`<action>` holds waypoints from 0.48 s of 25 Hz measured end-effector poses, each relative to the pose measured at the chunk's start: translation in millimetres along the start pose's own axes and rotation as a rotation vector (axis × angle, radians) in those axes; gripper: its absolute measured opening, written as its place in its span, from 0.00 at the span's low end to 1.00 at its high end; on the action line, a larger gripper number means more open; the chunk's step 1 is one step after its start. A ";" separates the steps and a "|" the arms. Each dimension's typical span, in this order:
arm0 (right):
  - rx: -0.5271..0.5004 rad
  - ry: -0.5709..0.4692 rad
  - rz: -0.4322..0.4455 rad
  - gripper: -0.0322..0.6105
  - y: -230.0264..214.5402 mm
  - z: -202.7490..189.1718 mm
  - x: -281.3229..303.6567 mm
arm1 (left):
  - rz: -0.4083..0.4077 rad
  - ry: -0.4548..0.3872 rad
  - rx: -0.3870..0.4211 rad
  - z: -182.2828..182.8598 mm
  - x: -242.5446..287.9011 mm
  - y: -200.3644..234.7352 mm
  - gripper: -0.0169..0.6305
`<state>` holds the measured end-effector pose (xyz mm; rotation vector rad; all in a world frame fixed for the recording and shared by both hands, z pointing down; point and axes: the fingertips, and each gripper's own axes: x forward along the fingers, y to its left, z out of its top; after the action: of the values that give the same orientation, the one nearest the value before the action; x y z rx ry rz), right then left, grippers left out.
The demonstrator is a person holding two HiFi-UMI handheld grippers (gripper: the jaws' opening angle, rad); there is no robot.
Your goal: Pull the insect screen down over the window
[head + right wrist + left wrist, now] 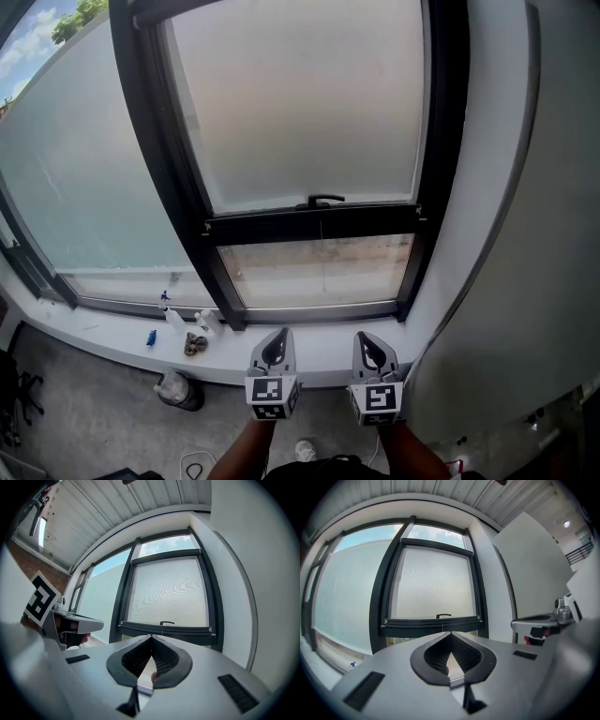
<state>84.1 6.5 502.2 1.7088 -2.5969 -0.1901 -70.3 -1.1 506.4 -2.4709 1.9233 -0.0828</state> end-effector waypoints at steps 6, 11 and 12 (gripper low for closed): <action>0.000 0.000 0.001 0.05 6.9 2.4 -5.8 | 0.009 -0.006 0.008 3.4 -9.9 6.2 0.03; -0.013 -0.003 0.008 0.05 15.1 5.3 -2.8 | 0.010 -0.009 0.001 2.5 -11.8 11.0 0.03; -0.015 -0.004 0.008 0.05 16.7 6.0 -2.6 | 0.009 -0.008 0.004 2.2 -12.6 12.2 0.03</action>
<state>69.3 16.0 498.3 1.6954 -2.5980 -0.2126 -85.1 8.1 503.3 -2.4560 1.9292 -0.0768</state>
